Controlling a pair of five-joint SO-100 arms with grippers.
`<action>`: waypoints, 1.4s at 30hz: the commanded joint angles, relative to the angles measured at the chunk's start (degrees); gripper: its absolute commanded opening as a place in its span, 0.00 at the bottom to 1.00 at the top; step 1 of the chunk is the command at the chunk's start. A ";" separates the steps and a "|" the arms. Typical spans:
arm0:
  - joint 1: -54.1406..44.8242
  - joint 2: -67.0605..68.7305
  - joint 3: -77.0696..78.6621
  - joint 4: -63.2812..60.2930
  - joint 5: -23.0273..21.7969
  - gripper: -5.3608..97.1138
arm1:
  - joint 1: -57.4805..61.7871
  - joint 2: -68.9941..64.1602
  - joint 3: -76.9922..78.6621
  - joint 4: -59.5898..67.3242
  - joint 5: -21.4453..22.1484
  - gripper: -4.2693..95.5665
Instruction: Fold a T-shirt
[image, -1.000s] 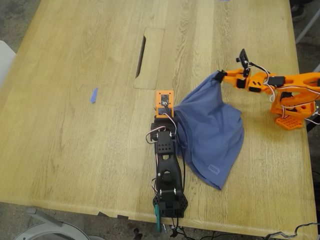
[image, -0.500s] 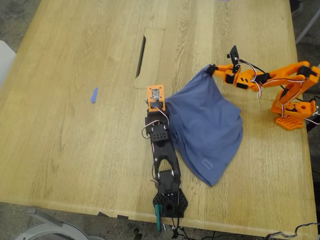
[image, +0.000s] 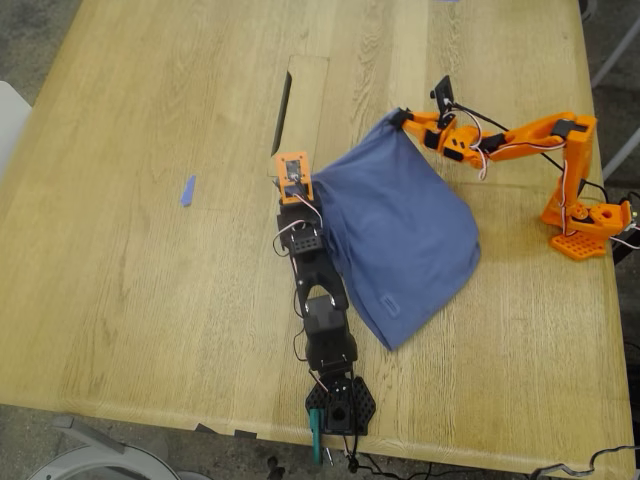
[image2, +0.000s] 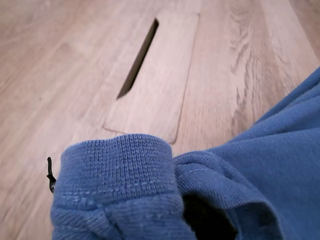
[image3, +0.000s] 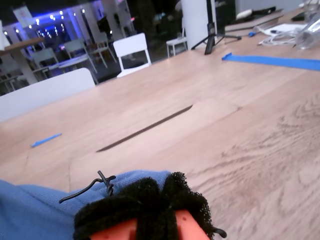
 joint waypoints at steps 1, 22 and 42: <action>-9.14 -1.14 -12.13 -4.13 0.18 0.05 | 4.92 -1.41 -6.94 -2.55 -0.44 0.04; -8.17 2.72 -19.16 -3.34 1.76 0.05 | 4.92 -2.72 -13.36 -19.16 0.62 0.04; -5.80 17.67 -27.42 39.55 0.53 0.05 | 4.48 18.19 -19.42 33.66 1.32 0.04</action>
